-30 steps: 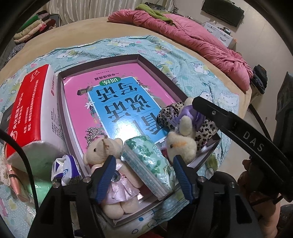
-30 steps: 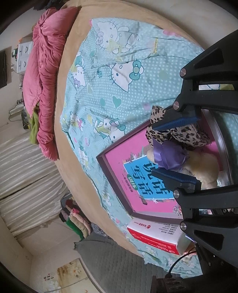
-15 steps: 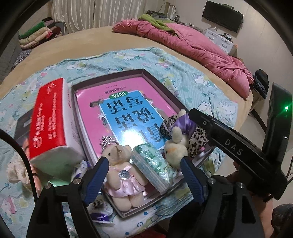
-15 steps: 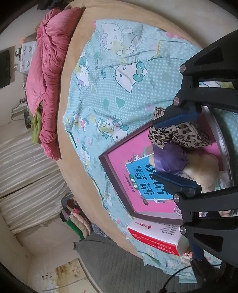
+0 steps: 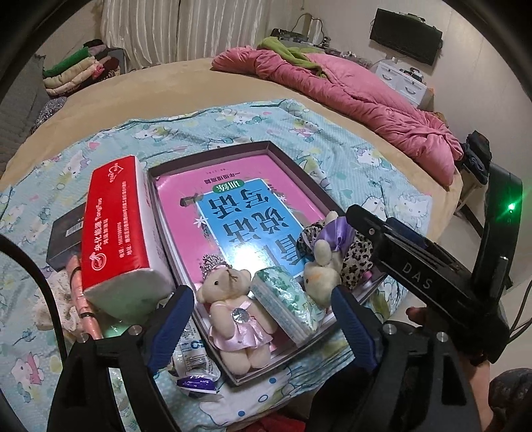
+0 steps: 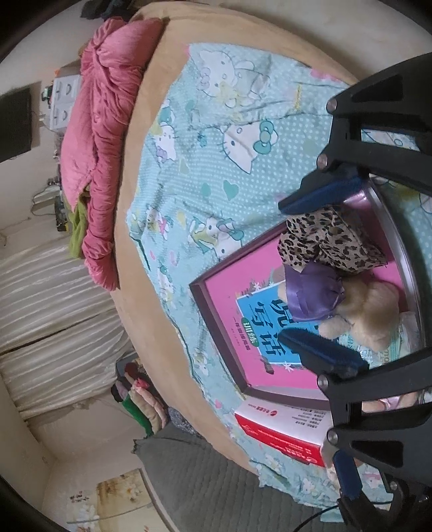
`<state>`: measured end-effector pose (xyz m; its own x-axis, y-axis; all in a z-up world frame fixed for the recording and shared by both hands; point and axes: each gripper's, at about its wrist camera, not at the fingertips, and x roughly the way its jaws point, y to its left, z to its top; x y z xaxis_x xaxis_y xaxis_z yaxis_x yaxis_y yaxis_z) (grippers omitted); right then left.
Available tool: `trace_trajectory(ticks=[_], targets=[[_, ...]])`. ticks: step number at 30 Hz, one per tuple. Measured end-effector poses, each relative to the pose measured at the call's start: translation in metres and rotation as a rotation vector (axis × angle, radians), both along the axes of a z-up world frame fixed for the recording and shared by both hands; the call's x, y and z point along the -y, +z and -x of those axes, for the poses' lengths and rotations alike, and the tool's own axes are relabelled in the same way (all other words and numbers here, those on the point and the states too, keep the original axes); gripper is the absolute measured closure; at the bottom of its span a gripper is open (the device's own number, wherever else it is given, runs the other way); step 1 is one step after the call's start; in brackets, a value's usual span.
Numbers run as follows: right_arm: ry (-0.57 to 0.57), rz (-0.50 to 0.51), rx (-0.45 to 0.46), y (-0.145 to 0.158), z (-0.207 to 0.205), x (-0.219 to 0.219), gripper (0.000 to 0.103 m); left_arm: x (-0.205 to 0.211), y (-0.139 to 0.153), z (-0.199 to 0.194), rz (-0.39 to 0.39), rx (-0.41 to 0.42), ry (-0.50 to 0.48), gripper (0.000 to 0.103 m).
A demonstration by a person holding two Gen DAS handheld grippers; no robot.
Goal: Organize soft objects
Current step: 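Withdraw both open tools from the pink book back toward the pile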
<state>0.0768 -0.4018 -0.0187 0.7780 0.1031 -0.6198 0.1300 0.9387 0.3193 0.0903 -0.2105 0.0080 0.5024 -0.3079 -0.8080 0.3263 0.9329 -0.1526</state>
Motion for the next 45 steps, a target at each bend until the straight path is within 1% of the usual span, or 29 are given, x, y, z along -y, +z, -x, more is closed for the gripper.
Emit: trace_trajectory(ticks=[5,10,14,18,27,32,38,45], targets=[[-0.012,0.032,0.027,0.012,0.006,-0.005,0.026,-0.005,0.006,0.004,-0.003,0.014,0.011,0.018],[-0.005,0.029,0.051,0.027,0.012,-0.010,0.024,-0.013,0.015,0.007,0.002,0.028,0.020,0.018],[0.003,0.060,0.060,0.034,0.015,-0.018,0.024,-0.020,0.020,0.009,0.006,0.034,0.029,0.018],[0.000,0.087,0.091,0.044,0.021,-0.025,0.023,-0.026,0.023,0.012,0.001,0.042,0.040,0.018],[0.024,0.115,0.100,0.058,0.027,-0.039,0.022,-0.045,0.030,0.018,0.009,0.050,0.064,0.017],[0.050,0.104,0.119,0.070,0.032,-0.049,0.022,-0.062,0.037,0.020,0.026,0.052,0.096,0.017],[0.088,0.114,0.128,0.080,0.035,-0.063,0.022,-0.085,0.047,0.018,0.034,0.065,0.141,0.017],[0.126,0.116,0.144,0.090,0.040,-0.076,0.022,-0.123,0.056,0.021,0.042,0.079,0.222,0.017]])
